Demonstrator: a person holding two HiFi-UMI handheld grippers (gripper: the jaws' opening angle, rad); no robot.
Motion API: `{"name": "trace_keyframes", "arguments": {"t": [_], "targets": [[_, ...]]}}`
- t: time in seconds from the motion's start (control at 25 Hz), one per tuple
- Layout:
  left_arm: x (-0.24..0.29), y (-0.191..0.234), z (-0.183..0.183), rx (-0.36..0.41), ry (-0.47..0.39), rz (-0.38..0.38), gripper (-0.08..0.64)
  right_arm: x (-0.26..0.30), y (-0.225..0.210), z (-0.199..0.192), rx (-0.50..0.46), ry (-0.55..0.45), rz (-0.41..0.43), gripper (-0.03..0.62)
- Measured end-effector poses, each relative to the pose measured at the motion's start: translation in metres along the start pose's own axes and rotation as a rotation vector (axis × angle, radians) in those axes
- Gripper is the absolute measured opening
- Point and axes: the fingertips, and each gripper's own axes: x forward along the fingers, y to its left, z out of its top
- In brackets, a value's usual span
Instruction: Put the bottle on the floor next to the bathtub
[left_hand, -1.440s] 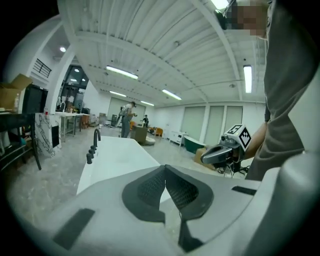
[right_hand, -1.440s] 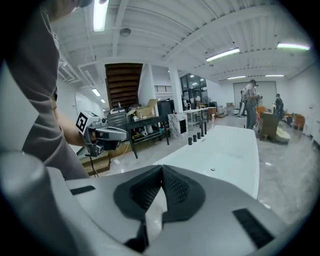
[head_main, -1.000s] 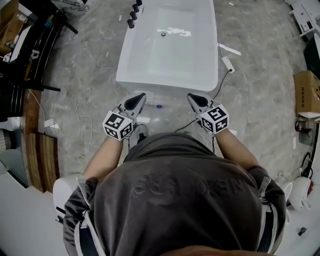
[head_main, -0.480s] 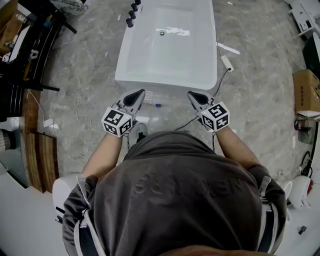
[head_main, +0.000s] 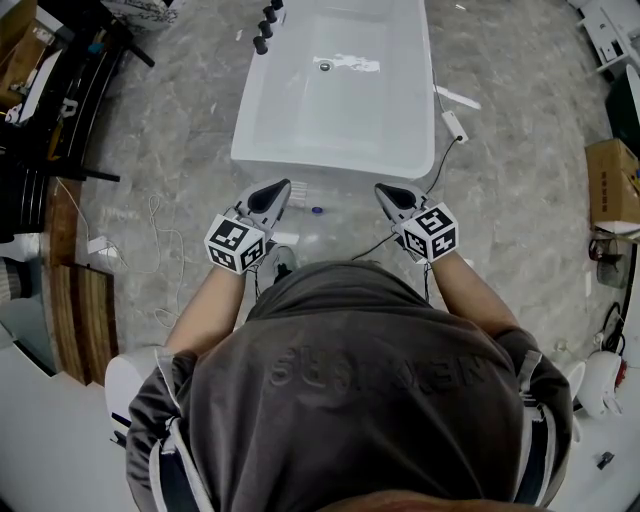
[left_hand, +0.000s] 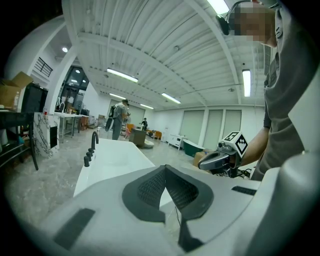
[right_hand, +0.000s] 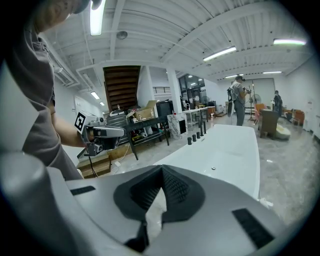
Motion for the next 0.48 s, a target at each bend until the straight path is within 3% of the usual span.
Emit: {"name": "trace_keyframes", "arguments": {"t": [0.48], "targets": [[-0.0046,-0.0068,-0.0022,0.003,0.008,-0.008,0.005,-0.0026,0.0063,-0.0027,-0.002,0.002,0.006,-0.011]]}}
